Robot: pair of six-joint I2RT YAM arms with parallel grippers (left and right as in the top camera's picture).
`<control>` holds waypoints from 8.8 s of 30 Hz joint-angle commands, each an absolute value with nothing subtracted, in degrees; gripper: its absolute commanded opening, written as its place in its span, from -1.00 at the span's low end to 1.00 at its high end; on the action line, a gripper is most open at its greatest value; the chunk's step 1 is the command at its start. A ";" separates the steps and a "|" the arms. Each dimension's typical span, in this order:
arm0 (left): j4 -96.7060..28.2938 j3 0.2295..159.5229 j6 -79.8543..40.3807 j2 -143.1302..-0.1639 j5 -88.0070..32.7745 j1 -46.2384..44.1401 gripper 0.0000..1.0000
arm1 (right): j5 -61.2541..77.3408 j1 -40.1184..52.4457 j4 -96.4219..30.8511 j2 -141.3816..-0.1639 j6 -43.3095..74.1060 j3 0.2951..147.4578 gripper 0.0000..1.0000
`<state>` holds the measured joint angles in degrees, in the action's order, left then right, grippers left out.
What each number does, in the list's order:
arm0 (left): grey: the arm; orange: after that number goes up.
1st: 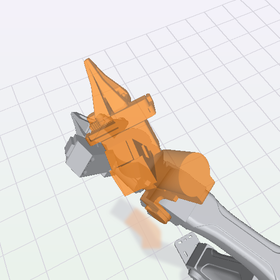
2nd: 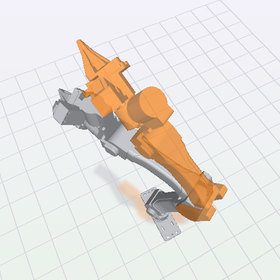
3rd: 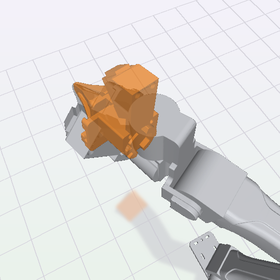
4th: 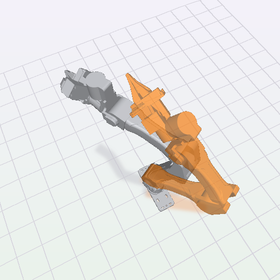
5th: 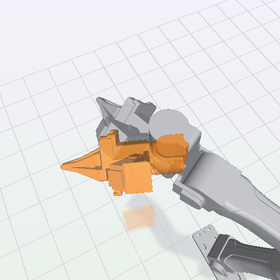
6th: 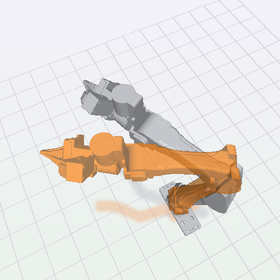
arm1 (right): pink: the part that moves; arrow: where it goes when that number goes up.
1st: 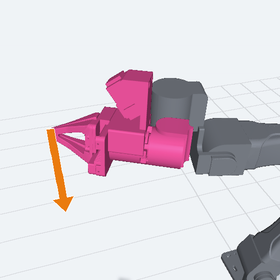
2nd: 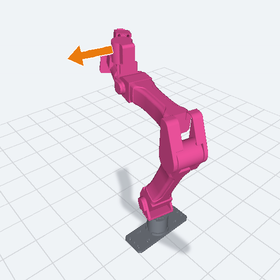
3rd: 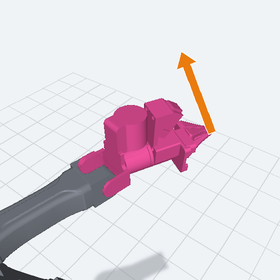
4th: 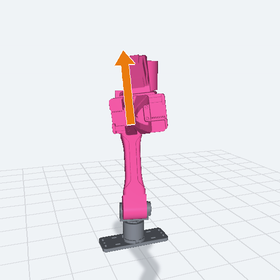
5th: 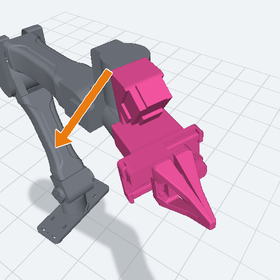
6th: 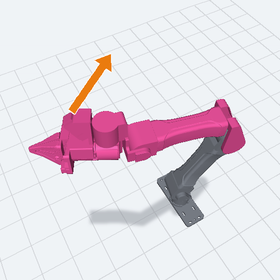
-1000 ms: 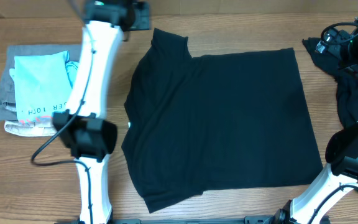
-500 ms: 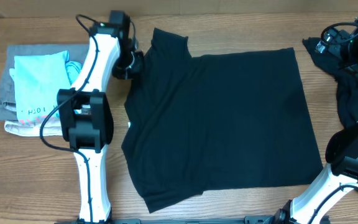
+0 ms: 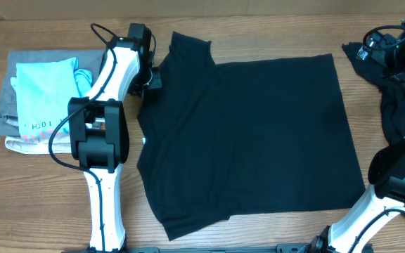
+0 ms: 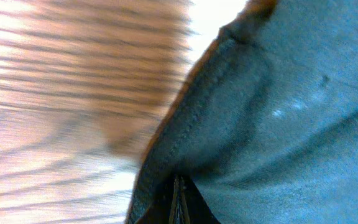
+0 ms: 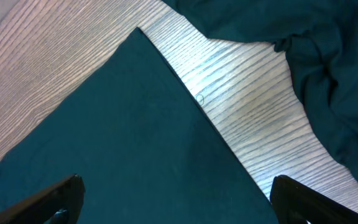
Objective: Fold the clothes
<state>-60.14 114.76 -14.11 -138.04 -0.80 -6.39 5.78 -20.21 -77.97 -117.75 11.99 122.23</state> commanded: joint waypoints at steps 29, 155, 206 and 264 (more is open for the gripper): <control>-61.58 130.76 -21.50 -125.49 3.84 -3.70 -0.81 | 6.09 -20.12 -77.71 -117.78 11.94 122.65 1.00; -47.90 22.79 -57.49 -60.73 -9.30 -43.16 -0.92 | 6.09 -20.12 -77.71 -117.78 11.94 122.65 1.00; -26.72 38.33 -49.08 -77.36 16.12 -31.46 -0.92 | 6.09 -20.12 -77.71 -117.78 11.94 122.65 1.00; -25.43 38.33 -43.18 -77.58 11.77 -24.34 -0.87 | 2.98 -32.77 -74.74 -87.53 39.00 61.98 0.67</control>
